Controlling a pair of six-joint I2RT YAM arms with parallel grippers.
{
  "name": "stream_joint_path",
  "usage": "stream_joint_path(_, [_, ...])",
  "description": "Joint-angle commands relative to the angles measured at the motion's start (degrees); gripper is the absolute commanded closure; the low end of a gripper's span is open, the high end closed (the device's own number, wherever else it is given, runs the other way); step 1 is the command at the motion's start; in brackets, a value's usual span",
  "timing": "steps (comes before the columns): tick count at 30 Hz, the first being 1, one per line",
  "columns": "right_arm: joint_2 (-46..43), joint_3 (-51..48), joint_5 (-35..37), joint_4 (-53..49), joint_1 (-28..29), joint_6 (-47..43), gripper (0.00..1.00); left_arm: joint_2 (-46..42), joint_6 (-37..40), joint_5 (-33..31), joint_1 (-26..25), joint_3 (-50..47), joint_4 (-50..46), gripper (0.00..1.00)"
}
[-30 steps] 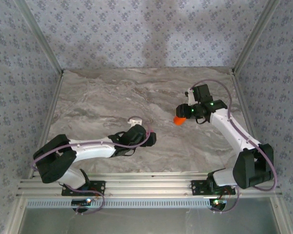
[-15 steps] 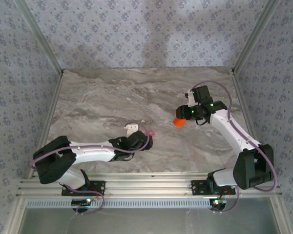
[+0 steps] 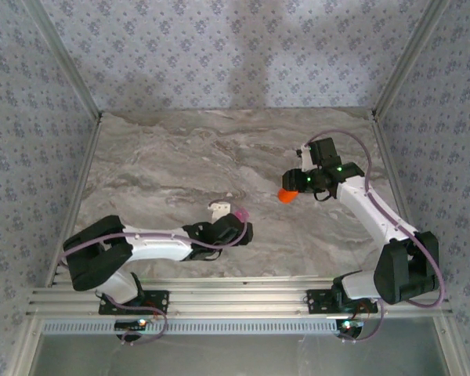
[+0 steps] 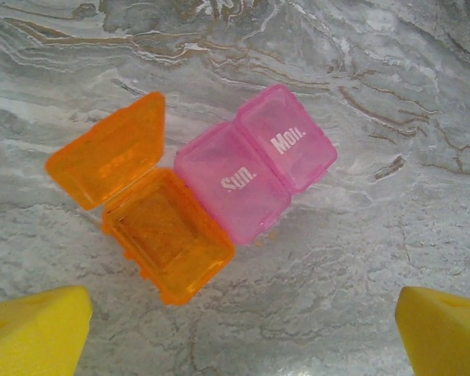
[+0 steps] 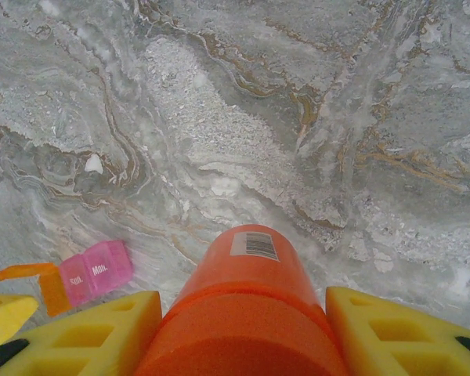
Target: Sort the pills into containers
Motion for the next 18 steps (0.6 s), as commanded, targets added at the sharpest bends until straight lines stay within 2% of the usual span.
stream_joint_path(1, [0.12, -0.21, -1.18, 1.01, -0.38, 0.83, 0.55, 0.89, 0.53, 0.40, -0.28, 1.88, 1.69, 0.01])
stream_joint_path(9, [0.01, -0.35, -1.55, 0.62, -0.41, 0.57, 0.55, 3.11, 1.96, 1.06, 0.29, 4.04, 2.51, 0.01])
stream_joint_path(18, [-0.35, -0.41, -1.81, 0.07, -0.56, 0.53, 0.55, 4.92, 4.08, 3.17, 3.28, 5.89, 4.01, 0.01])
